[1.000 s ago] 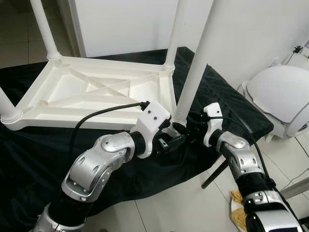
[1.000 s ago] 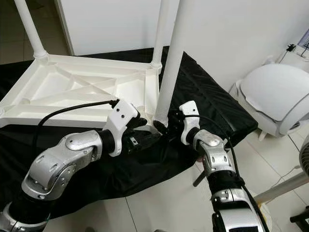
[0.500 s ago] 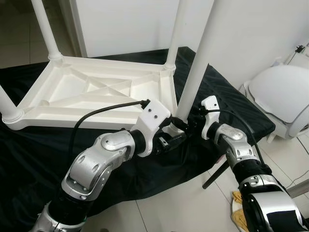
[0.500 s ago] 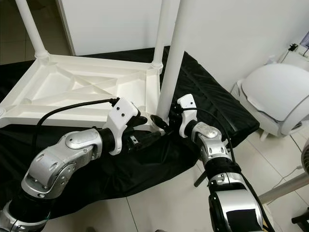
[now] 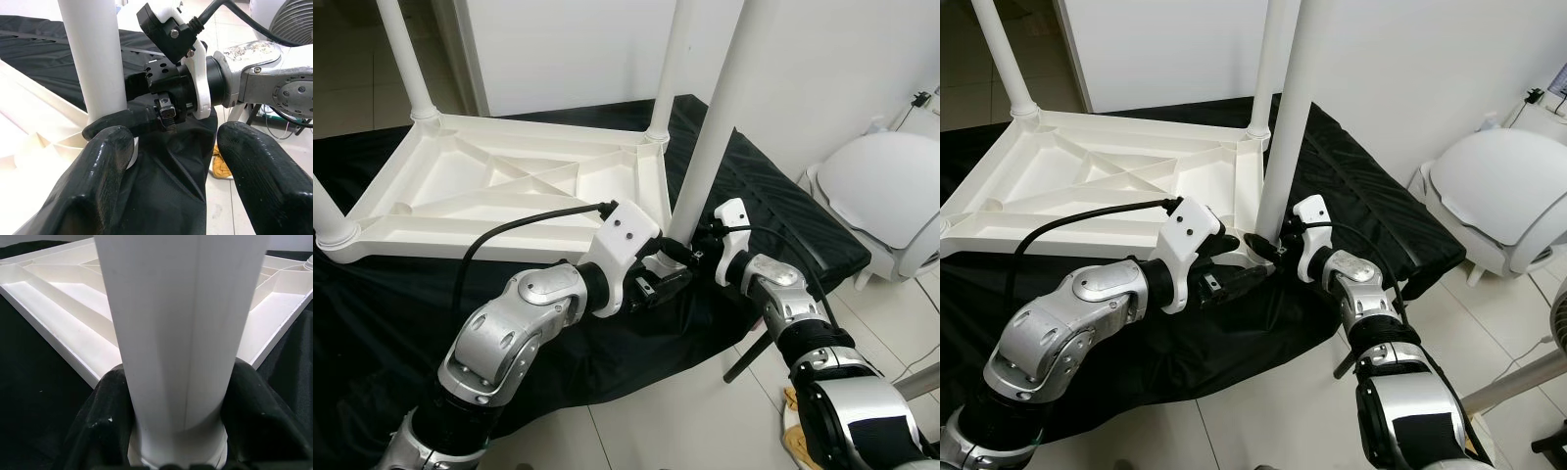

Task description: Building children table

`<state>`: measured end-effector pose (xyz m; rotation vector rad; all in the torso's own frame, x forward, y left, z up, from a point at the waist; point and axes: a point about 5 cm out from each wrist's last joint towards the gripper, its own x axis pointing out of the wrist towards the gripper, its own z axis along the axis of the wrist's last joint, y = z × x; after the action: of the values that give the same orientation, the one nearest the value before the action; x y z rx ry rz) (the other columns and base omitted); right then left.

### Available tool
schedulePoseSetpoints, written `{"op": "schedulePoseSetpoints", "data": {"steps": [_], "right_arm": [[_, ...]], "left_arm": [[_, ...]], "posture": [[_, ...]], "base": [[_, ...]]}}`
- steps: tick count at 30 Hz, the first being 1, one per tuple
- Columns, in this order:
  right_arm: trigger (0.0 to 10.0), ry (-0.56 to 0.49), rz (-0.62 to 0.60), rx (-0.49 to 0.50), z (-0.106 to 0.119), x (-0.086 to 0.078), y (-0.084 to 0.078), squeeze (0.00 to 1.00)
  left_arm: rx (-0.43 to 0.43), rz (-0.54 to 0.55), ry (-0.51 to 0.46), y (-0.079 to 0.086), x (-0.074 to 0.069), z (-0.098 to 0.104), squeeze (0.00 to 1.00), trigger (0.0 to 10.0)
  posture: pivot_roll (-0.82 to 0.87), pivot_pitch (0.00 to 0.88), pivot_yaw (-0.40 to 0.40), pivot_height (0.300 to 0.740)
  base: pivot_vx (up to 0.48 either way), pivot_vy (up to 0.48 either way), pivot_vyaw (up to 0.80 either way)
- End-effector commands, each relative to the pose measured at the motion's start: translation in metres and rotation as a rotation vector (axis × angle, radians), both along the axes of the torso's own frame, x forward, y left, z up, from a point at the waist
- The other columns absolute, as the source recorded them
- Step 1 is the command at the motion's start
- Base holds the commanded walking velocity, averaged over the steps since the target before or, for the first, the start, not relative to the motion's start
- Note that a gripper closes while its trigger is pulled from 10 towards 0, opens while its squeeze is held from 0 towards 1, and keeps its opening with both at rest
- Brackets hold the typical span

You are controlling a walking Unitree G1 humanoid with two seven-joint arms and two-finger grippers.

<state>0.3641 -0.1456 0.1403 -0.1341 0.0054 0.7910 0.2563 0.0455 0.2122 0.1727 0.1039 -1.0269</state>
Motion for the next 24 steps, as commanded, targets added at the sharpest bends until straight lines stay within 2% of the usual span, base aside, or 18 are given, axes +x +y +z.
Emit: {"op": "schedulePoseSetpoints", "data": {"steps": [1,6,7,10,17,19,24], "right_arm": [[0.0,0.04,0.025,-0.01,-0.009,-0.003,0.002,0.0],[0.0,0.029,0.004,-0.005,-0.01,-0.004,0.001,0.0],[0.0,0.031,-0.046,0.016,-0.012,-0.004,0.001,0.0],[0.0,0.031,-0.085,0.042,-0.012,-0.004,0.002,0.0],[0.0,0.02,-0.112,0.075,-0.01,-0.006,0.006,0.0],[0.0,-0.001,-0.154,0.119,-0.005,-0.009,0.012,0.0],[0.0,-0.012,-0.196,0.155,-0.002,-0.015,0.019,0.0]], "left_arm": [[0.001,0.015,0.0,0.001,0.001,0.0,0.0,10.0],[0.001,0.014,0.001,0.001,0.001,0.0,0.0,10.0],[0.001,0.012,0.003,0.0,0.0,0.0,0.0,10.0],[0.0,0.01,0.004,0.0,0.0,0.0,0.0,10.0],[0.001,0.008,0.006,0.0,-0.001,-0.001,0.0,10.0],[0.002,0.004,0.008,0.0,-0.001,-0.001,0.0,10.0],[0.004,0.002,0.011,-0.001,-0.001,-0.002,0.0,10.0]], "posture": [[-0.02,0.024,-0.055,0.74],[-0.02,0.024,-0.057,0.74],[-0.03,0.027,-0.056,0.74],[-0.03,0.028,-0.057,0.74],[-0.03,0.032,-0.055,0.74],[-0.03,0.033,-0.055,0.74],[-0.03,0.033,-0.057,0.74]], "base": [[0.0,0.0,0.0],[0.0,0.0,0.0],[0.0,0.0,0.0],[0.0,0.0,0.0],[0.0,0.0,0.0],[0.0,0.0,0.0],[0.0,0.0,0.0]]}}
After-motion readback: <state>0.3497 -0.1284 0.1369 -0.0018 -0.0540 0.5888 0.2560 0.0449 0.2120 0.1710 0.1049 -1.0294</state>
